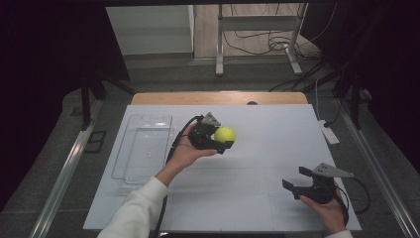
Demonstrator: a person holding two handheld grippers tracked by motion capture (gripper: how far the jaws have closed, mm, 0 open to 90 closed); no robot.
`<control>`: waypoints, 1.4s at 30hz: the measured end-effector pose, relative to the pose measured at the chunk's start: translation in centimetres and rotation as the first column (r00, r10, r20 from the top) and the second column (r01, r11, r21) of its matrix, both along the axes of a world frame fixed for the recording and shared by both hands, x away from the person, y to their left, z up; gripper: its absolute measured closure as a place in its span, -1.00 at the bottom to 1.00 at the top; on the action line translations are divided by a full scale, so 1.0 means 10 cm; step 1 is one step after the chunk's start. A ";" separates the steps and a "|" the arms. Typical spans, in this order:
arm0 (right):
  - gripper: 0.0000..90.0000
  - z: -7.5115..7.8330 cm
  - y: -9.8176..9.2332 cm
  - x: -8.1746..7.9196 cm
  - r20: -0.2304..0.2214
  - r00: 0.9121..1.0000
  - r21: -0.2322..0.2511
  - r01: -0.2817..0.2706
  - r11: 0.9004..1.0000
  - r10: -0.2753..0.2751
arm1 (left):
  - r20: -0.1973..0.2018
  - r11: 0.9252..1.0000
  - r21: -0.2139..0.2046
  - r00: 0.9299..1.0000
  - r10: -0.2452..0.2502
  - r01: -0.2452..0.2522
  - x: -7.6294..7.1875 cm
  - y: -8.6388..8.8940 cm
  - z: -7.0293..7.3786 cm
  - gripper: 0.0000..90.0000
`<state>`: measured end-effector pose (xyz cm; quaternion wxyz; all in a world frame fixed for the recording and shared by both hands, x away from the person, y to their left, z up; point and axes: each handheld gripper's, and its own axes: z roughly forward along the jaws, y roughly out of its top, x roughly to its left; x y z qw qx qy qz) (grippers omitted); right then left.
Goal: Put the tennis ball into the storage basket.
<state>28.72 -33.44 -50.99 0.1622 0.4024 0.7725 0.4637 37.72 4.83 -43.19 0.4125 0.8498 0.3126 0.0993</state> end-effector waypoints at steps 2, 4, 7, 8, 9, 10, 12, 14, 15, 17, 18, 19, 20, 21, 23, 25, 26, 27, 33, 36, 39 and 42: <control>-0.76 0.00 0.00 0.00 0.000 1.000 0.000 0.001 1.000 -0.001 | 0.000 1.000 0.000 1.000 0.004 -0.004 -0.01 0.04 -0.01 -0.40; -0.76 0.00 0.00 0.00 0.000 1.000 0.000 0.001 1.000 -0.001 | 0.004 1.000 -0.006 1.000 0.011 -0.011 -0.03 0.09 -0.01 -0.40; -0.76 0.00 0.00 0.00 0.000 1.000 -0.002 0.001 1.000 -0.001 | 0.006 1.000 -0.013 1.000 0.023 -0.023 -0.03 0.14 -0.01 -0.40; -0.76 0.00 0.00 0.00 0.000 1.000 -0.002 0.001 1.000 -0.001 | 0.007 0.999 -0.017 1.000 0.029 -0.029 -0.03 0.16 -0.01 -0.40; -0.76 0.00 0.00 0.00 0.000 1.000 -0.002 0.002 1.000 -0.002 | 0.007 0.999 -0.016 0.999 0.037 -0.037 -0.03 0.19 -0.01 -0.40; -0.76 0.00 0.00 0.00 0.000 1.000 -0.002 0.002 1.000 -0.002 | 0.009 0.999 -0.013 0.999 0.039 -0.039 -0.03 0.20 -0.01 -0.40; -0.76 0.00 0.00 0.00 0.000 1.000 -0.002 0.002 1.000 -0.002 | 0.010 0.999 -0.008 0.999 0.044 -0.044 -0.04 0.22 0.00 -0.40; -0.76 0.00 0.00 0.00 0.000 1.000 -0.001 0.003 1.000 -0.003 | 0.015 0.999 -0.006 0.998 0.053 -0.053 -0.05 0.27 0.01 -0.40; -0.76 0.00 0.00 0.00 -0.001 1.000 -0.001 0.003 1.000 -0.003 | 0.018 0.998 -0.006 0.998 0.057 -0.057 -0.05 0.30 0.01 -0.40; -0.76 0.00 0.00 0.00 0.000 1.000 -0.001 0.003 1.000 -0.003 | 0.019 0.998 -0.008 0.998 0.060 -0.060 -0.05 0.32 0.02 -0.40; -0.76 0.00 0.00 0.00 0.000 1.000 -0.001 0.003 1.000 -0.003 | 0.023 0.998 -0.008 0.998 0.064 -0.064 -0.06 0.36 0.02 -0.40; -0.76 0.00 0.00 0.00 0.000 1.000 -0.002 0.003 1.000 -0.003 | 0.024 0.998 -0.010 0.997 0.069 -0.069 -0.06 0.38 0.02 -0.40; -0.76 0.00 0.00 0.00 0.000 1.000 -0.002 0.003 1.000 -0.003 | 0.025 0.997 -0.011 0.997 0.073 -0.073 -0.06 0.41 0.02 -0.40; -0.76 0.00 0.00 0.00 0.000 1.000 -0.002 0.003 1.000 -0.003 | 0.024 0.997 -0.014 0.997 0.080 -0.079 -0.07 0.43 0.02 -0.40; -0.76 0.00 0.00 0.00 0.000 1.000 -0.003 0.004 1.000 -0.004 | 0.026 0.996 -0.011 0.996 0.091 -0.090 -0.07 0.47 0.01 -0.40; -0.76 0.00 0.00 0.00 0.000 1.000 -0.003 0.003 1.000 -0.003 | 0.025 0.995 -0.013 0.995 0.096 -0.095 -0.07 0.50 0.01 -0.40; -0.76 0.00 0.01 0.00 0.000 1.000 -0.003 0.003 1.000 -0.003 | 0.025 0.995 -0.014 0.995 0.100 -0.100 -0.07 0.52 0.01 -0.40; -0.76 0.00 0.01 0.00 -0.001 1.000 -0.003 0.003 1.000 -0.003 | 0.024 0.994 -0.017 0.994 0.105 -0.105 -0.07 0.54 0.01 -0.40; -0.76 0.00 0.00 0.00 0.000 1.000 -0.003 0.004 1.000 -0.004 | 0.029 0.991 -0.025 0.991 0.129 -0.128 -0.07 0.64 0.03 -0.40; -0.76 0.00 0.00 0.00 0.000 1.000 -0.003 0.004 1.000 -0.004 | 0.032 0.990 -0.028 0.990 0.140 -0.139 -0.06 0.68 0.04 -0.40; -0.76 0.00 0.00 0.00 0.000 1.000 -0.003 0.005 1.000 -0.005 | 0.034 0.988 -0.030 0.988 0.151 -0.150 -0.06 0.72 0.05 -0.40; -0.76 0.00 0.01 0.00 0.000 1.000 -0.004 0.004 1.000 -0.004 | 0.037 0.987 -0.031 0.987 0.157 -0.155 -0.06 0.75 0.06 -0.40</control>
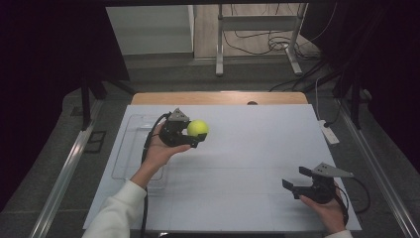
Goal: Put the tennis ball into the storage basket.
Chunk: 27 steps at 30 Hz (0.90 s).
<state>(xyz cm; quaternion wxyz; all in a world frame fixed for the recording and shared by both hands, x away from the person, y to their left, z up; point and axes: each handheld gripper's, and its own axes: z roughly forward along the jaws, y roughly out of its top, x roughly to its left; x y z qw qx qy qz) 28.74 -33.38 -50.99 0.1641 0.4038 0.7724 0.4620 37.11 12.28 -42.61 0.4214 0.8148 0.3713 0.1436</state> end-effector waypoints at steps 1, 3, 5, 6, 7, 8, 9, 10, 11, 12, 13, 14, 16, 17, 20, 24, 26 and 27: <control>-0.76 0.00 0.00 0.00 -0.001 1.000 0.000 -0.001 1.000 0.001 | 0.006 1.000 0.001 1.000 0.006 -0.006 0.00 0.03 0.01 -0.40; -0.76 0.00 0.00 0.00 0.000 1.000 0.000 0.000 1.000 0.000 | 0.006 1.000 -0.002 1.000 0.014 -0.014 0.01 0.05 0.02 -0.40; -0.76 0.00 0.00 0.00 0.000 1.000 0.000 0.000 1.000 0.000 | 0.007 1.000 -0.003 1.000 0.018 -0.018 0.01 0.07 0.02 -0.40; -0.76 0.00 0.00 0.00 0.000 1.000 0.000 0.001 1.000 -0.001 | 0.009 1.000 -0.003 1.000 0.023 -0.023 0.02 0.09 0.03 -0.40; -0.76 0.00 0.00 0.00 0.001 1.000 -0.001 0.001 1.000 -0.001 | 0.008 1.000 -0.004 1.000 0.027 -0.027 0.02 0.10 0.03 -0.40; -0.76 0.00 0.00 0.00 0.001 1.000 -0.001 0.001 1.000 -0.001 | 0.009 0.999 -0.005 0.999 0.031 -0.031 0.02 0.11 0.03 -0.40; -0.76 0.00 0.00 0.00 0.001 1.000 -0.001 0.000 1.000 0.000 | 0.008 0.999 -0.008 0.999 0.036 -0.036 0.03 0.13 0.03 -0.40; -0.76 0.00 0.00 0.00 0.001 1.000 -0.001 0.000 1.000 0.000 | 0.006 0.999 -0.012 0.999 0.036 -0.036 0.03 0.14 0.03 -0.40; -0.76 0.00 0.00 0.00 0.001 1.000 -0.001 0.000 1.000 0.000 | 0.001 0.999 -0.020 0.999 0.038 -0.038 0.04 0.15 0.03 -0.40; -0.76 0.00 0.00 0.00 0.002 1.000 -0.001 0.000 1.000 0.000 | 0.000 0.999 -0.025 0.999 0.043 -0.043 0.04 0.17 0.03 -0.40; -0.76 0.00 0.00 0.00 0.001 1.000 -0.001 0.000 1.000 0.000 | 0.002 0.999 -0.023 0.999 0.046 -0.046 0.05 0.18 0.03 -0.40; -0.76 0.00 0.00 0.00 0.001 1.000 -0.001 0.001 1.000 -0.001 | 0.000 0.998 -0.026 0.999 0.052 -0.052 0.05 0.20 0.03 -0.40; -0.76 0.00 0.00 0.00 0.002 1.000 -0.001 0.001 1.000 -0.001 | 0.002 0.998 -0.026 0.998 0.063 -0.063 0.06 0.24 0.04 -0.40; -0.76 0.00 0.00 0.00 0.002 1.000 -0.001 0.001 1.000 -0.001 | 0.003 0.997 -0.026 0.998 0.068 -0.068 0.06 0.25 0.04 -0.40; -0.76 0.00 0.01 0.00 0.001 1.000 -0.002 0.000 1.000 0.000 | 0.004 0.996 -0.031 0.996 0.088 -0.087 0.07 0.32 0.04 -0.40; -0.76 0.00 0.01 0.00 0.001 1.000 -0.002 0.001 1.000 -0.001 | -0.003 0.992 -0.033 0.993 0.119 -0.119 0.08 0.42 0.02 -0.40; -0.76 0.00 0.01 0.00 0.002 1.000 -0.003 0.001 1.000 -0.001 | -0.005 0.990 -0.031 0.991 0.135 -0.135 0.09 0.47 0.02 -0.40; -0.76 0.00 0.01 0.00 0.001 1.000 -0.002 0.000 1.000 0.000 | -0.006 0.989 -0.030 0.990 0.141 -0.141 0.09 0.50 0.02 -0.40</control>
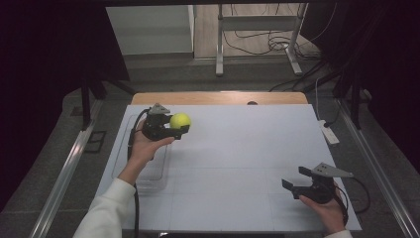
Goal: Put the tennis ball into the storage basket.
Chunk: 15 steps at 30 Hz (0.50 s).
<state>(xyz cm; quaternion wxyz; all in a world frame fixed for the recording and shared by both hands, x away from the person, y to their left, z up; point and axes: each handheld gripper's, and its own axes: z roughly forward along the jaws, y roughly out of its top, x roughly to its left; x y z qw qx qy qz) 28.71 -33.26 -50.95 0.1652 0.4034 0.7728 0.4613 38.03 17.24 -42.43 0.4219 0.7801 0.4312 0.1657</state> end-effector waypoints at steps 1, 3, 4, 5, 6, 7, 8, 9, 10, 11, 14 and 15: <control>-0.76 0.00 0.00 0.00 0.000 1.000 0.000 0.000 1.000 0.000 | 0.000 1.000 0.000 1.000 0.000 0.000 0.00 0.00 0.00 -0.40; -0.76 0.00 0.00 0.00 0.000 1.000 0.000 0.000 1.000 0.000 | -0.002 1.000 -0.002 1.000 0.017 -0.017 0.01 0.05 -0.01 -0.40; -0.76 0.00 0.00 0.00 0.000 1.000 0.000 -0.001 1.000 0.001 | -0.004 1.000 0.000 1.000 0.022 -0.022 0.01 0.07 -0.01 -0.40; -0.76 0.00 0.00 0.00 0.001 1.000 0.001 -0.001 1.000 0.001 | -0.007 0.999 0.001 0.999 0.035 -0.035 0.02 0.12 -0.02 -0.40; -0.76 0.00 0.00 0.00 0.001 1.000 0.001 -0.001 1.000 0.001 | -0.007 0.999 0.001 0.999 0.035 -0.035 0.02 0.12 -0.02 -0.40; -0.76 0.00 0.00 0.00 0.000 1.000 0.000 -0.001 1.000 0.001 | -0.007 0.999 0.001 0.999 0.042 -0.042 0.03 0.13 -0.02 -0.40; -0.76 0.00 0.00 0.00 0.000 1.000 0.000 -0.001 1.000 0.001 | -0.008 0.999 0.000 0.999 0.053 -0.053 0.03 0.17 -0.03 -0.40; -0.76 0.00 0.00 0.00 0.000 1.000 0.000 -0.001 1.000 0.001 | -0.008 0.999 0.000 0.999 0.053 -0.053 0.03 0.17 -0.03 -0.40; -0.76 0.00 0.00 0.00 0.000 1.000 0.000 -0.001 1.000 0.001 | -0.008 0.998 -0.002 0.998 0.066 -0.066 0.04 0.21 -0.04 -0.40; -0.76 0.00 0.00 0.00 0.000 1.000 0.000 -0.001 1.000 0.001 | -0.010 0.997 -0.002 0.997 0.073 -0.073 0.04 0.23 -0.04 -0.40; -0.76 0.00 0.00 0.01 0.000 1.000 0.000 -0.001 1.000 0.001 | -0.012 0.996 0.001 0.996 0.088 -0.088 0.05 0.28 -0.05 -0.40; -0.76 0.00 0.00 0.01 0.000 1.000 0.000 -0.001 1.000 0.001 | -0.013 0.996 0.001 0.996 0.092 -0.092 0.05 0.29 -0.05 -0.40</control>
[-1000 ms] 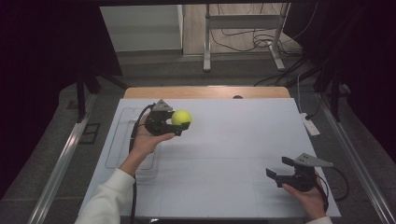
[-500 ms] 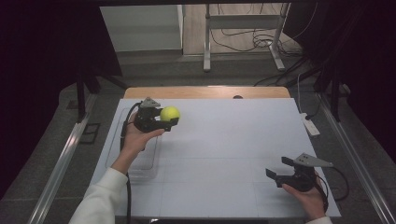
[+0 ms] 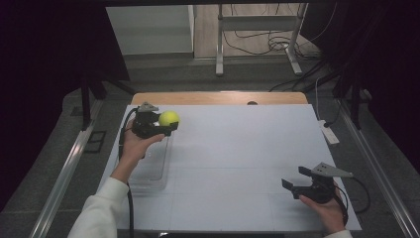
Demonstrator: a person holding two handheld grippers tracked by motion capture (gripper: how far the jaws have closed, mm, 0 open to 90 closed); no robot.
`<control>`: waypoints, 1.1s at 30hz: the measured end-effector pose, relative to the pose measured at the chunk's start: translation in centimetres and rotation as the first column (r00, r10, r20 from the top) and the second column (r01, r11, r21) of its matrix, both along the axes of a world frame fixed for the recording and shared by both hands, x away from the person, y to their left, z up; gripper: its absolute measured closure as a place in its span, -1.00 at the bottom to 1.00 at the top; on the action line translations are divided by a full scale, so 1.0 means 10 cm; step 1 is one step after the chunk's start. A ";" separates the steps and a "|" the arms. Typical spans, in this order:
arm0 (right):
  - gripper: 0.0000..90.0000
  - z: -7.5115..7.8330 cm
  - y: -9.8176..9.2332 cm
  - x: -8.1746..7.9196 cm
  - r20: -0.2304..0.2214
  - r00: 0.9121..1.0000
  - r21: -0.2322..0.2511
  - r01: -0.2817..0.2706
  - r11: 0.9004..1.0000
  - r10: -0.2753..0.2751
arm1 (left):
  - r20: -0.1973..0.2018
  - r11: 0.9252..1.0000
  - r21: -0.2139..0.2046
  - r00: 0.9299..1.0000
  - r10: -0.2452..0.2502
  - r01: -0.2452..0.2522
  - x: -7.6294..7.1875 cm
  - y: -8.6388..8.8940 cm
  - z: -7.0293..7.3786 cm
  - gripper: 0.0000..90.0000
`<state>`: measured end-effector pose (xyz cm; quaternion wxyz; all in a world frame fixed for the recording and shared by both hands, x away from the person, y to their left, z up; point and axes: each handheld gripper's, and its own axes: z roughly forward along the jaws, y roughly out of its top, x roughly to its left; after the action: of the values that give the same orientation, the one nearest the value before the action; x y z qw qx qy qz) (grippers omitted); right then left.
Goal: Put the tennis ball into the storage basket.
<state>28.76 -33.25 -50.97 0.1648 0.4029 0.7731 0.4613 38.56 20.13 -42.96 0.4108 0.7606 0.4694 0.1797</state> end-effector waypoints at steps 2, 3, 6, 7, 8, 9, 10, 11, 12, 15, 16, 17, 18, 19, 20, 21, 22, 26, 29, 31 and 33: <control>-0.76 0.00 0.00 0.00 0.000 1.000 -0.001 -0.001 1.000 0.001 | -0.001 1.000 0.004 1.000 0.012 -0.012 0.01 0.04 -0.01 -0.40; -0.76 0.00 0.00 0.00 0.000 1.000 0.001 0.000 1.000 0.000 | -0.001 1.000 0.006 1.000 0.019 -0.019 0.01 0.06 -0.01 -0.40; -0.76 0.00 -0.01 0.00 0.002 1.000 0.002 0.001 1.000 -0.001 | -0.005 0.999 0.007 0.999 0.037 -0.037 0.03 0.10 -0.03 -0.40; -0.76 0.00 -0.01 0.00 0.001 1.000 0.002 0.001 1.000 -0.001 | -0.006 0.999 0.008 0.999 0.043 -0.043 0.04 0.11 -0.03 -0.40; -0.76 0.00 -0.01 0.00 0.001 1.000 0.003 0.002 1.000 -0.002 | -0.010 0.999 0.010 0.999 0.049 -0.049 0.05 0.12 -0.04 -0.40; -0.76 0.00 -0.01 0.00 0.001 1.000 0.004 0.001 1.000 -0.001 | -0.013 0.999 0.011 0.999 0.051 -0.051 0.05 0.13 -0.04 -0.40; -0.76 0.00 -0.01 0.00 0.002 1.000 0.004 0.001 1.000 -0.001 | -0.015 0.998 0.015 0.998 0.056 -0.055 0.06 0.15 -0.05 -0.40; -0.76 0.00 -0.01 0.00 0.002 1.000 0.003 0.000 1.000 0.000 | -0.018 0.998 0.015 0.998 0.060 -0.060 0.06 0.16 -0.06 -0.40; -0.76 0.00 -0.01 0.00 0.002 1.000 0.003 0.000 1.000 0.000 | -0.020 0.998 0.018 0.998 0.066 -0.066 0.07 0.17 -0.06 -0.40; -0.76 0.01 -0.01 0.00 0.002 1.000 0.005 0.001 1.000 -0.001 | -0.025 0.997 0.023 0.997 0.079 -0.079 0.08 0.20 -0.08 -0.40; -0.76 0.01 -0.01 0.00 0.001 1.000 0.003 0.001 1.000 -0.001 | -0.027 0.996 0.024 0.996 0.084 -0.083 0.09 0.21 -0.08 -0.40; -0.76 0.01 -0.01 0.00 0.002 1.000 0.005 0.000 1.000 0.000 | -0.030 0.996 0.024 0.996 0.087 -0.087 0.09 0.22 -0.09 -0.40; -0.76 0.01 -0.01 0.00 0.002 1.000 0.005 0.001 1.000 -0.001 | -0.032 0.995 0.026 0.995 0.092 -0.091 0.10 0.23 -0.10 -0.40; -0.76 0.01 -0.01 0.00 0.002 1.000 0.004 0.001 1.000 -0.001 | -0.035 0.995 0.026 0.995 0.096 -0.095 0.11 0.24 -0.10 -0.40; -0.76 0.01 -0.01 0.00 0.001 1.000 0.003 0.001 1.000 -0.001 | -0.038 0.995 0.027 0.994 0.100 -0.099 0.12 0.25 -0.11 -0.40; -0.76 0.01 -0.01 0.00 0.001 1.000 0.003 0.002 1.000 -0.002 | -0.041 0.994 0.026 0.994 0.106 -0.105 0.13 0.26 -0.12 -0.40; -0.76 0.01 -0.01 0.00 0.001 1.000 0.003 0.002 1.000 -0.002 | -0.047 0.994 0.028 0.993 0.109 -0.108 0.14 0.28 -0.13 -0.40; -0.76 0.01 -0.01 0.00 0.000 1.000 0.003 0.002 1.000 -0.002 | -0.060 0.992 0.033 0.990 0.127 -0.125 0.17 0.32 -0.16 -0.40; -0.76 0.01 -0.01 0.00 0.000 1.000 0.003 0.003 1.000 -0.003 | -0.062 0.991 0.031 0.989 0.133 -0.131 0.18 0.33 -0.17 -0.40; -0.76 0.00 -0.01 0.00 0.000 1.000 0.004 0.001 1.000 -0.001 | -0.064 0.990 0.035 0.988 0.138 -0.136 0.19 0.34 -0.18 -0.40; -0.76 0.00 -0.01 0.00 0.001 1.000 0.005 0.002 1.000 -0.002 | -0.067 0.990 0.036 0.988 0.142 -0.140 0.19 0.35 -0.19 -0.40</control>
<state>28.80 -33.32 -50.92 0.1645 0.4038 0.7717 0.4631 40.50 23.61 -44.84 0.3687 0.7377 0.5331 0.1892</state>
